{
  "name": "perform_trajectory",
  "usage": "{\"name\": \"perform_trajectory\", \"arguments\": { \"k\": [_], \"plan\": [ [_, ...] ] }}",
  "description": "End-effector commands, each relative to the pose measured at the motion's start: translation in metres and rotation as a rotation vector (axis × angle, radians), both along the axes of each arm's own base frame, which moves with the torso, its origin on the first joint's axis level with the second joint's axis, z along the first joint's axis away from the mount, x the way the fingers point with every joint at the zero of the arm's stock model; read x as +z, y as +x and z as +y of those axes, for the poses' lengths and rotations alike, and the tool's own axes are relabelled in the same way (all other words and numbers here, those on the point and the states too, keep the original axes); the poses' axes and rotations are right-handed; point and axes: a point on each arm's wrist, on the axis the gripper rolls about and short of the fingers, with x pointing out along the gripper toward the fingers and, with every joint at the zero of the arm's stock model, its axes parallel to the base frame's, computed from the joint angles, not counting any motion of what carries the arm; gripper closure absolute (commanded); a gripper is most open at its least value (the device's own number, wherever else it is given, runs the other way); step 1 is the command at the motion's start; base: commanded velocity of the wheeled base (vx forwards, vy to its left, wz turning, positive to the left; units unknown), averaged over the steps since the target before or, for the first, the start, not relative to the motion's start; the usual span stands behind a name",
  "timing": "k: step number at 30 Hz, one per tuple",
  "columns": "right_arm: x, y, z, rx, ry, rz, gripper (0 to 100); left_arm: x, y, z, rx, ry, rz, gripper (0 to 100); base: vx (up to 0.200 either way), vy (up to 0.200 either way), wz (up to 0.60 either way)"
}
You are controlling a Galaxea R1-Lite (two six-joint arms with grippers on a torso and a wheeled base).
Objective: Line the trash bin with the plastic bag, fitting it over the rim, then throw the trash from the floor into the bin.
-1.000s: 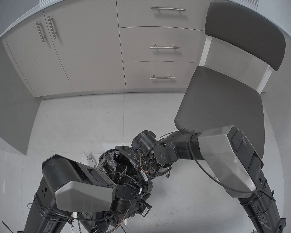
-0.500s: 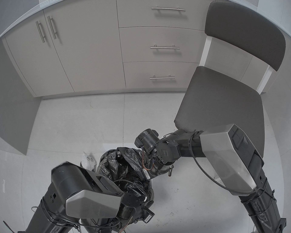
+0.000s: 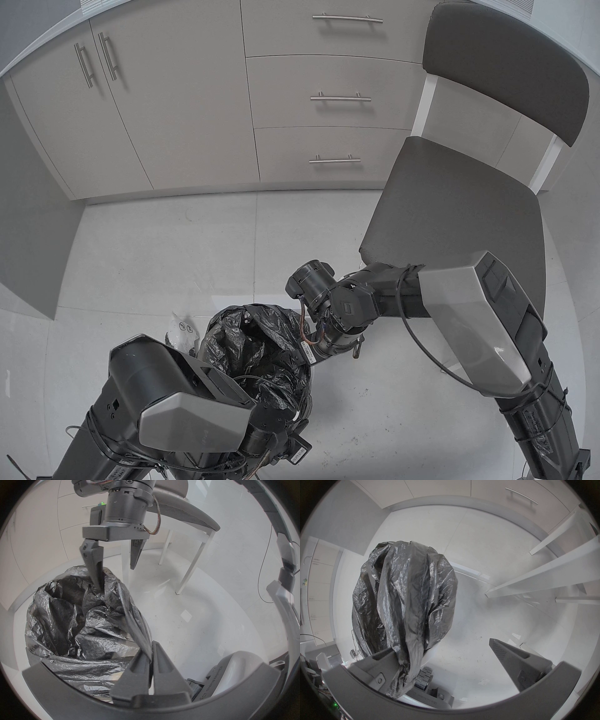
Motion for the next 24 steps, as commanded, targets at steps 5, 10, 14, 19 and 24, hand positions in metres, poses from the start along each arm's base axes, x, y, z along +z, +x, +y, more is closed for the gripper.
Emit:
{"name": "perform_trajectory", "arguments": {
  "k": [5,10,14,19,24],
  "plan": [
    [0.004,0.002,-0.004,-0.008,0.003,-0.004,0,0.001,0.0,0.001,0.012,0.006,-0.003,100,0.0,0.0,0.0],
    [0.008,0.004,-0.006,-0.016,0.008,-0.01,0,0.003,-0.002,0.003,0.013,0.007,0.0,100,0.0,0.0,0.0],
    [0.01,0.006,-0.009,-0.022,0.012,-0.015,0,0.001,-0.006,0.007,0.018,0.019,0.02,100,0.0,0.0,0.0],
    [0.011,0.008,-0.012,-0.028,0.013,-0.016,0,0.001,-0.009,0.008,0.032,0.007,0.044,100,0.0,0.0,0.0],
    [0.01,0.009,-0.013,-0.031,0.012,-0.015,0,0.0,-0.009,0.007,0.03,0.007,0.046,100,0.0,0.0,0.0]
  ]
}}
